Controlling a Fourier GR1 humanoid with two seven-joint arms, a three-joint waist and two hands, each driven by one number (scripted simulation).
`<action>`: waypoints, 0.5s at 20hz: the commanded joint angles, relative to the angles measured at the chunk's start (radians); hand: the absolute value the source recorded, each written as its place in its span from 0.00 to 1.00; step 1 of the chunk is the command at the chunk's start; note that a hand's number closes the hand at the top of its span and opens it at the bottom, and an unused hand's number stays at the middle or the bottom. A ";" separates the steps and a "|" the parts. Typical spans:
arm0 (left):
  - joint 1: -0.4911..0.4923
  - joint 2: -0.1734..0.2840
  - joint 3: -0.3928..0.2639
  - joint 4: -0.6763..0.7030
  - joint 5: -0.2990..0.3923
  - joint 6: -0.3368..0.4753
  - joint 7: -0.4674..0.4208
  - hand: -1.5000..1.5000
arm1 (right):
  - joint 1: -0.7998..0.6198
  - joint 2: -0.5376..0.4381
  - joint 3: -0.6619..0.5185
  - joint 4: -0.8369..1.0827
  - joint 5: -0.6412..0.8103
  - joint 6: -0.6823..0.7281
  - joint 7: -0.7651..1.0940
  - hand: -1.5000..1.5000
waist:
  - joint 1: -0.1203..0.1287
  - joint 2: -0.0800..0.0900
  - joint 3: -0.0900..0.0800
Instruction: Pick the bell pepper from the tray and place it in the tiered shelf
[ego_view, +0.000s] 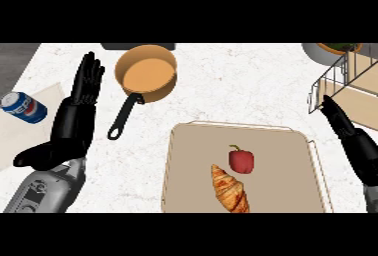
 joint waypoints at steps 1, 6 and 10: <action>0.047 -0.004 0.026 0.047 0.023 -0.012 0.047 0.50 | 0.040 -0.017 -0.017 -0.143 0.064 -0.085 0.056 1.00 | -0.013 -0.011 0.006; 0.273 0.041 0.058 0.231 0.145 -0.040 0.261 0.50 | -0.030 -0.109 -0.131 -0.234 0.247 -0.305 0.019 1.00 | -0.038 -0.022 -0.006; 0.318 0.037 0.066 0.255 0.223 -0.117 0.295 0.50 | 0.153 -0.092 -0.149 -0.170 0.366 -0.468 0.272 1.00 | -0.058 -0.015 0.000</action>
